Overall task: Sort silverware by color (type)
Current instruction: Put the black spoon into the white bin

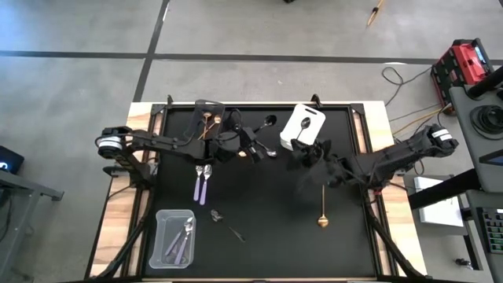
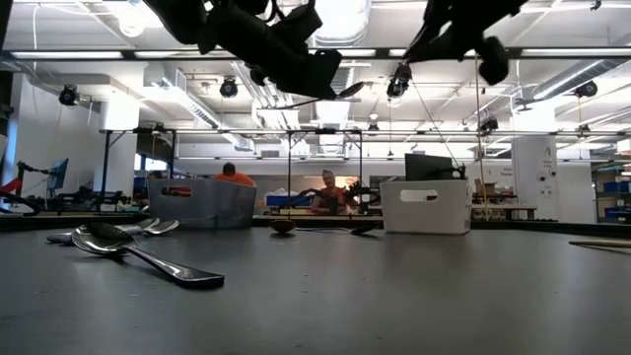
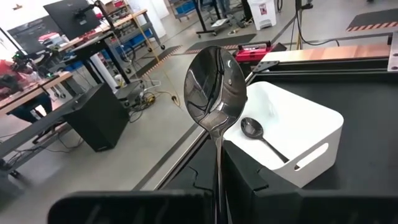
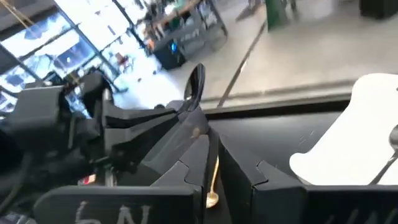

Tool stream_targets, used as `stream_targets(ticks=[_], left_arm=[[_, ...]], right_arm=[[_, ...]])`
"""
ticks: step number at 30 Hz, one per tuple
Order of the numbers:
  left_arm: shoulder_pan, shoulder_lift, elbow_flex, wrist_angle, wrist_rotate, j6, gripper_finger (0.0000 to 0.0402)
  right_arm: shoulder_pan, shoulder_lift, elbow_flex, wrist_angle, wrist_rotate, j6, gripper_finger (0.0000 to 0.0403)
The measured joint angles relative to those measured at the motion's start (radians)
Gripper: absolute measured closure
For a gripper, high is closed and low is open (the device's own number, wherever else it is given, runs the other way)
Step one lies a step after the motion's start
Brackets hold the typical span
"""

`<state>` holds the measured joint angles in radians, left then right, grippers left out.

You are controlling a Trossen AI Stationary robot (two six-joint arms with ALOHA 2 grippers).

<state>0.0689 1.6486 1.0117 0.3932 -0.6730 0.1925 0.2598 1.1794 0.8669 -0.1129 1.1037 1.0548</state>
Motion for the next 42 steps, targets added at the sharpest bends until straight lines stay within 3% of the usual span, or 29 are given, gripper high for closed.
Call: stream_targets(ticks=[7,12,20,26,34,42], left_arm=[[-0.001,0.0,0.005,0.001,0.001,-0.001,0.0401],[-0.001,0.0,0.005,-0.001,0.003,-0.001,0.0401],[-0.001,0.0,0.005,0.006,0.003,-0.004,0.0401],[-0.004,0.0,0.007,0.008,0.003,-0.012,0.0401],[-0.008,0.0,0.007,0.012,0.004,-0.023,0.0401],[-0.009,0.001,0.007,0.012,0.004,-0.028,0.0401]], right_arm=[[-0.196,-0.003,0.0,0.023,-0.282,-0.023,0.0355],[-0.272,0.009,0.0,0.054,-0.366,-0.042,0.0307],[-0.28,0.081,0.0,0.297,-0.379,-0.183,0.0225],[-0.291,0.127,0.001,0.371,-0.324,-0.196,0.0195],[-0.308,0.183,0.001,0.491,-0.326,-0.271,0.0202],[-0.313,0.23,0.001,0.599,-0.328,-0.349,0.024]])
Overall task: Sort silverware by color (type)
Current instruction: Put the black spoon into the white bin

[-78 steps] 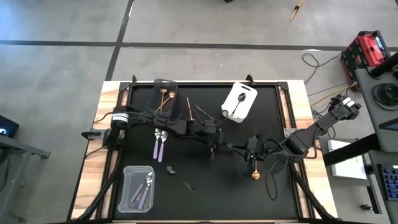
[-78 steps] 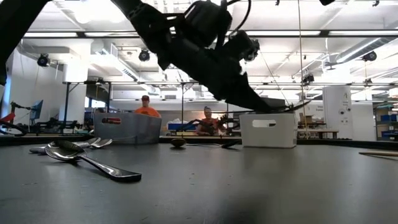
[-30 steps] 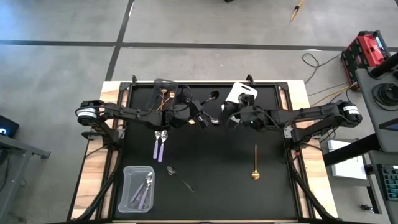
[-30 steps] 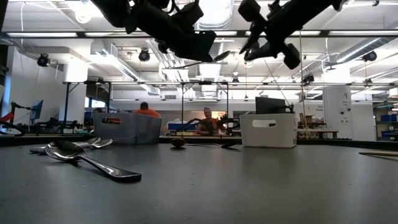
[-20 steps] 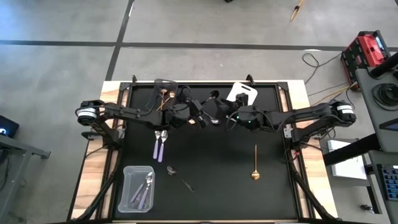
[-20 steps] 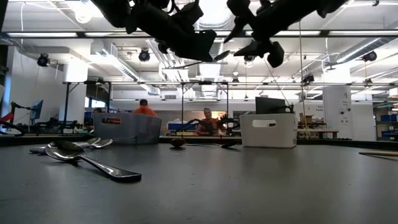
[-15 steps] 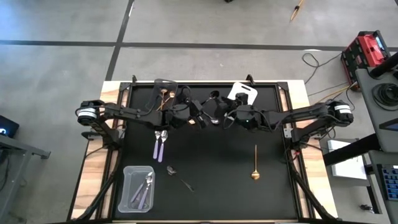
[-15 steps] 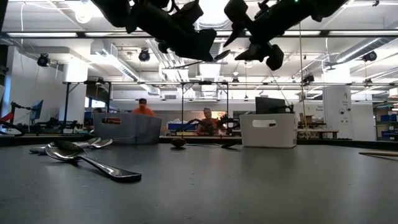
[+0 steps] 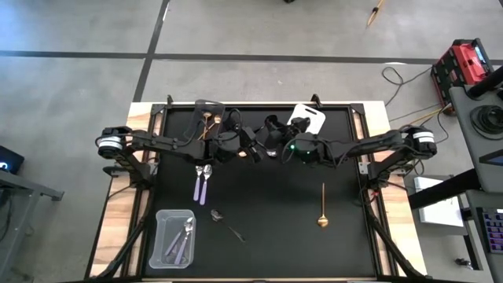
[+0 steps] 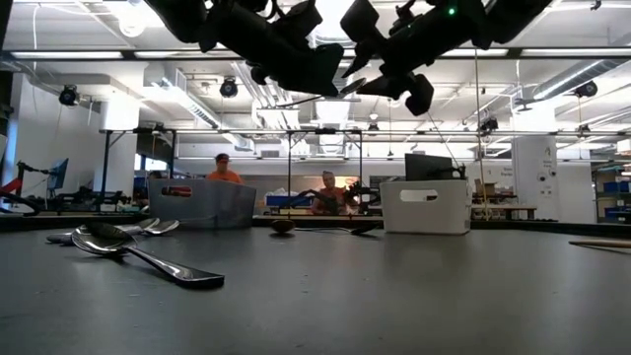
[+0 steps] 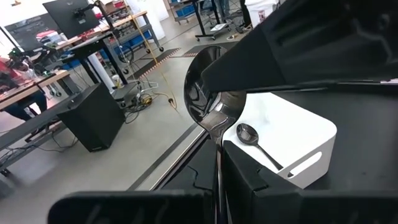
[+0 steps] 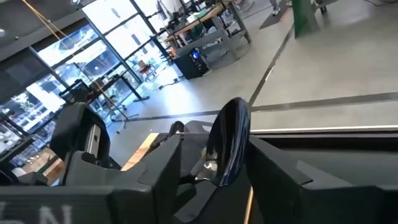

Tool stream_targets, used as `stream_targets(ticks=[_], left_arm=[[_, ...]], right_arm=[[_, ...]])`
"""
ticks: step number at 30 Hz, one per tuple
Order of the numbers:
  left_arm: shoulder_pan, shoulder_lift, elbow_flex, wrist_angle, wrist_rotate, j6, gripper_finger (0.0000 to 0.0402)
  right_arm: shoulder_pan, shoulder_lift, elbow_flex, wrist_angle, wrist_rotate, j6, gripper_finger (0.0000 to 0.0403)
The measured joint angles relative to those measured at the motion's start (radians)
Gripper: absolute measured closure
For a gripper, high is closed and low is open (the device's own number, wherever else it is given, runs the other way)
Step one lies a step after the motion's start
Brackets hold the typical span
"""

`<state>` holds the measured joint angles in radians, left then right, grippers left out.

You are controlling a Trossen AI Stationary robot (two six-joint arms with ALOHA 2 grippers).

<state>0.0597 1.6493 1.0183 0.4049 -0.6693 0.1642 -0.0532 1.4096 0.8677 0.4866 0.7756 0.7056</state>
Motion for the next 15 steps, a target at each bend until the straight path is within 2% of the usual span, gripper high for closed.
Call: stream_targets(ticks=[15], left_arm=[[0.0,0.0,0.0,0.002,-0.005,-0.007,0.0401]], right_arm=[[-0.004,0.008,0.0,0.005,0.013,-0.018,0.0383]])
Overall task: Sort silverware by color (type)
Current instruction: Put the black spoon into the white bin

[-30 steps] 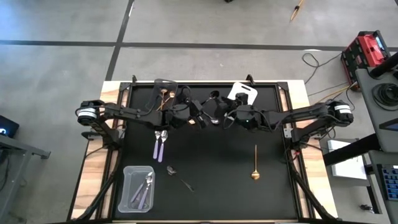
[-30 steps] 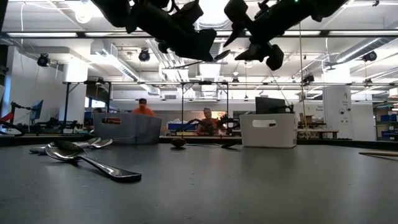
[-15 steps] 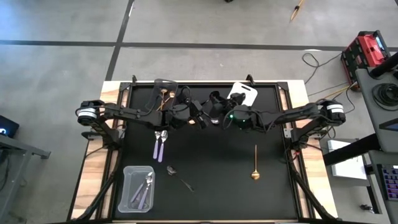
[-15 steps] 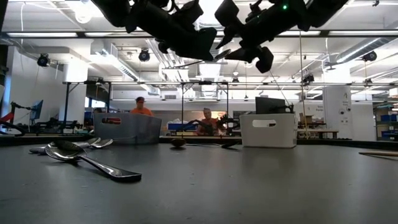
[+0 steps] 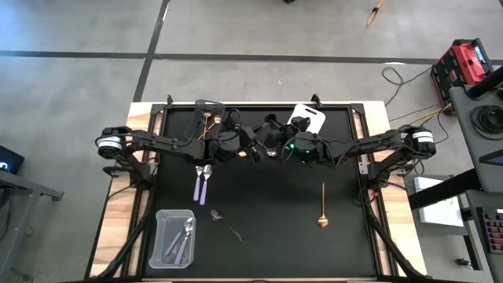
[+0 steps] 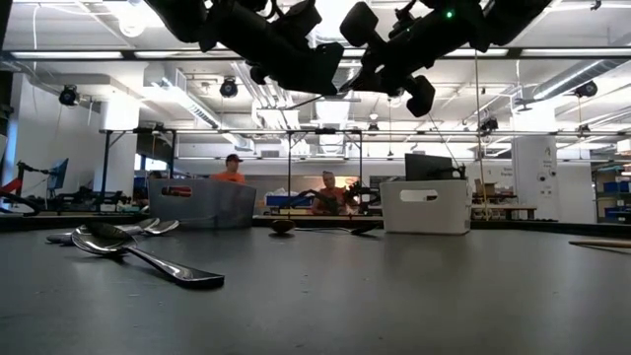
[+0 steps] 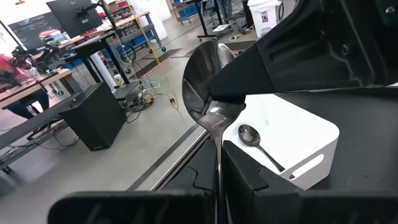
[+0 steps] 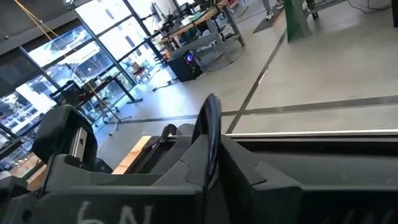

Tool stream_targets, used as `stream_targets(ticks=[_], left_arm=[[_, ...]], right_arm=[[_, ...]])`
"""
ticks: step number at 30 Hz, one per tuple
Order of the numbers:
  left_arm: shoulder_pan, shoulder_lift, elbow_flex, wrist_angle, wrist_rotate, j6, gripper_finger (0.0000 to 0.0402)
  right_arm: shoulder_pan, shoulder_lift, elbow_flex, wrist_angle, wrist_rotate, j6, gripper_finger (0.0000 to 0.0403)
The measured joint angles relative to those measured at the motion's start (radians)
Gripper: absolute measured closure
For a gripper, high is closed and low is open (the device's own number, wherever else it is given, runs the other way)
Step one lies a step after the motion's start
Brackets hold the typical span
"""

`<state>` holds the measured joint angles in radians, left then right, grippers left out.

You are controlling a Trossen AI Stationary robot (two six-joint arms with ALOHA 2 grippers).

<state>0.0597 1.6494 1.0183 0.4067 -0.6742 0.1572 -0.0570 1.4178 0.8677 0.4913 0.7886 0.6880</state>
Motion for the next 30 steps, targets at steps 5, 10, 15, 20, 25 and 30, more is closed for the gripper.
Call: stream_targets(ticks=[5,10,15,20,25,30], left_arm=[[0.0,0.0,0.0,-0.004,0.0,0.0,0.0399],[0.0,0.001,0.0,-0.004,0.008,0.001,0.0381],[0.0,0.001,0.0,-0.007,0.011,0.013,0.0374],[0.001,0.001,0.0,-0.008,0.009,0.015,0.0397],[0.001,0.001,0.0,-0.007,0.009,0.016,0.0396],[0.0,0.001,-0.002,-0.006,0.011,0.017,0.0382]], right_arm=[[0.0,0.0,0.0,0.002,-0.004,-0.002,0.0393],[0.002,0.0,0.0,0.004,-0.015,-0.015,0.0394],[0.002,0.0,0.0,0.011,-0.014,-0.027,0.0394],[0.002,0.0,0.0,0.014,-0.012,-0.04,0.0394],[0.002,0.0,0.0,0.015,-0.011,-0.047,0.0394],[0.002,0.0,0.0,0.015,-0.012,-0.053,0.0394]])
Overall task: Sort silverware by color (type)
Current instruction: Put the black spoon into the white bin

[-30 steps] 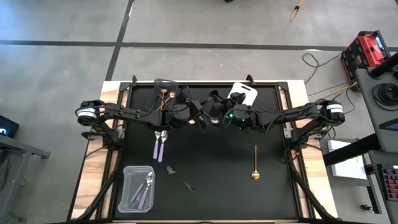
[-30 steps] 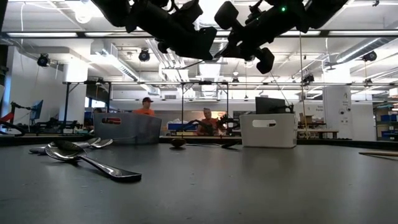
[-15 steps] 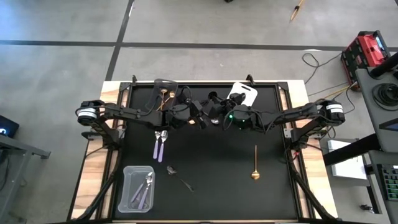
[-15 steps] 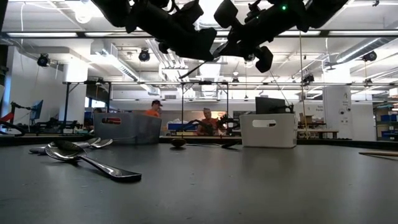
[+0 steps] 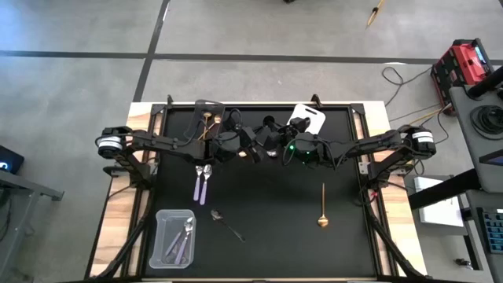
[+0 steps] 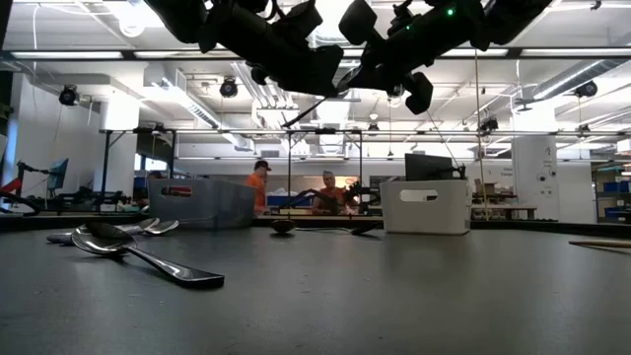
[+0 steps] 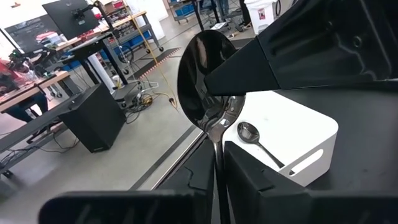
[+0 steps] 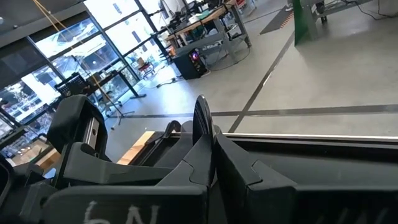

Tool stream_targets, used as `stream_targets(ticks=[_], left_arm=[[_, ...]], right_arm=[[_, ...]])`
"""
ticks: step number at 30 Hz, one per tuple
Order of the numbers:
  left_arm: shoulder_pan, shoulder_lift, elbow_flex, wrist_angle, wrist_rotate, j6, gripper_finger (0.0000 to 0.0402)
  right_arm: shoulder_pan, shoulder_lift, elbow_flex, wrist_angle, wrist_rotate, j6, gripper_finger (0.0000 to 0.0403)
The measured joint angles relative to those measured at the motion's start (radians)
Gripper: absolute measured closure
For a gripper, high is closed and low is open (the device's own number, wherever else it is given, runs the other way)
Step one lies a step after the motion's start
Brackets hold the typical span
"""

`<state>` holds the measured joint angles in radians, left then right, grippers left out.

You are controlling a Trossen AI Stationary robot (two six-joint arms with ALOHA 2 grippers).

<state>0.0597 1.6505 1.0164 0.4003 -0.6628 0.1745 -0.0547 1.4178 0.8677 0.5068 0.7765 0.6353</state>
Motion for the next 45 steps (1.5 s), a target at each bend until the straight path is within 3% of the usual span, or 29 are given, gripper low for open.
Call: stream_targets(ticks=[19,28,32,35,41,45], left_arm=[[0.0,-0.019,-0.004,-0.034,0.004,0.0,0.0223],[0.0,-0.182,-0.058,-0.12,0.094,0.027,0.019],[0.0,-0.27,-0.119,-0.105,0.1,0.096,0.0189],[0.001,-0.341,-0.183,-0.094,0.127,0.139,0.0189],[0.003,-0.499,-0.326,-0.034,0.312,0.162,0.0189],[0.004,-0.592,-0.388,0.017,0.34,0.19,0.0189]], right_arm=[[-0.005,-0.01,0.0,-0.001,0.009,-0.026,0.0394],[-0.053,-0.051,0.0,-0.063,0.001,-0.049,0.0394],[-0.101,-0.061,0.001,-0.07,-0.096,-0.077,0.0394],[-0.15,-0.072,0.04,-0.166,-0.157,-0.073,0.0394],[-0.254,-0.073,0.205,-0.552,-0.255,-0.069,0.0394],[-0.329,-0.073,0.327,-0.783,-0.324,-0.071,0.0394]])
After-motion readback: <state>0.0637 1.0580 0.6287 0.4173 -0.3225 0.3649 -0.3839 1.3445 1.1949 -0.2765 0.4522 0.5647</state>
